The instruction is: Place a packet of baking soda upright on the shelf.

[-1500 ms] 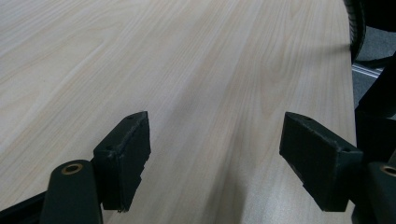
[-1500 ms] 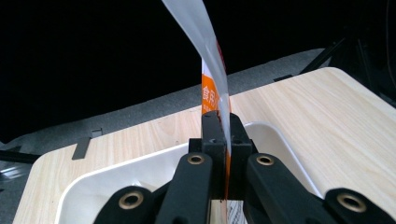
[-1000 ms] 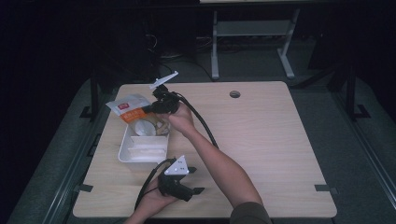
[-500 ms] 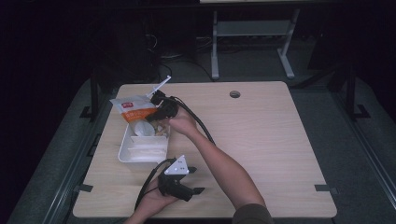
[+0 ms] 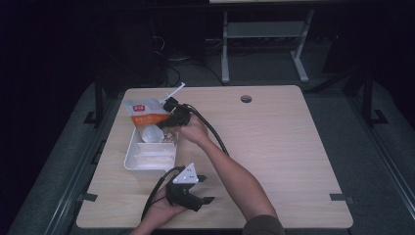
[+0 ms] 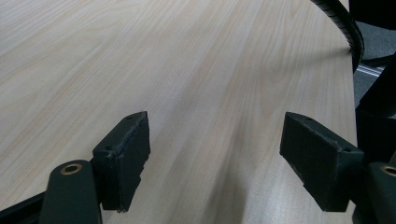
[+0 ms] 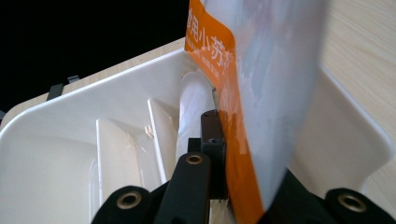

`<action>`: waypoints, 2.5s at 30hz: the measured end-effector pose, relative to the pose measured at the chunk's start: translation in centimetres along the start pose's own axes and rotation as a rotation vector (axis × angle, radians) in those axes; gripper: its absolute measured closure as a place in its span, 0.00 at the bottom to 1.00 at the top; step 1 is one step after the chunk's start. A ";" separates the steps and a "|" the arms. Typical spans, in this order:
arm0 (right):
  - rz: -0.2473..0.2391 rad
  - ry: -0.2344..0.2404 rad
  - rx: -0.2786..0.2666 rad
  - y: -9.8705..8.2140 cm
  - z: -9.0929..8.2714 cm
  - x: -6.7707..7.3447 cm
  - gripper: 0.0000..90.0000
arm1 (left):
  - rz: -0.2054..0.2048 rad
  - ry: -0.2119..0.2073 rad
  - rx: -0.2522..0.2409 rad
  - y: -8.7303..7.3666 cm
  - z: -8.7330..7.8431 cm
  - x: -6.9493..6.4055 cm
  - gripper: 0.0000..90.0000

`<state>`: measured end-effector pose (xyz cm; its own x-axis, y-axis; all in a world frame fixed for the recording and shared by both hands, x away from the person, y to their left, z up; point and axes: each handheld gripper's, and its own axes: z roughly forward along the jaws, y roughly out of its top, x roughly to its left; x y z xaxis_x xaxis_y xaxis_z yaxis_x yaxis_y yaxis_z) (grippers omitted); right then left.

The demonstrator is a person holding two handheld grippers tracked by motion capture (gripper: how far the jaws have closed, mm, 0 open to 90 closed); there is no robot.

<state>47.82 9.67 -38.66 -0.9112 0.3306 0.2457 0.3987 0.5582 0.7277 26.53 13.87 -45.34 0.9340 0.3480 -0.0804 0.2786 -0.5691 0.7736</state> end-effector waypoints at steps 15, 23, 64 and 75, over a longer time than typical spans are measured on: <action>-0.036 -0.010 0.082 -2.7 0.3 -0.2 0.92 | -0.004 -0.001 0.004 0.0 0.2 0.1 0.27; -0.015 -0.024 0.067 -3.2 0.5 -0.3 0.93 | -0.003 0.000 0.005 0.0 0.2 0.0 0.26; 0.076 0.036 -0.064 -3.7 -3.5 -1.0 0.83 | -0.004 0.002 0.004 0.1 0.2 0.0 0.26; 0.076 0.019 -0.077 -4.5 -5.7 -1.0 0.79 | -0.007 0.004 0.006 0.1 0.2 0.1 0.26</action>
<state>46.33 2.50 -38.48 -0.8807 0.3546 0.3141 0.4586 0.4716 0.7532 26.71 13.71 -45.43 0.9311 0.3550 -0.0838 0.2870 -0.5709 0.7693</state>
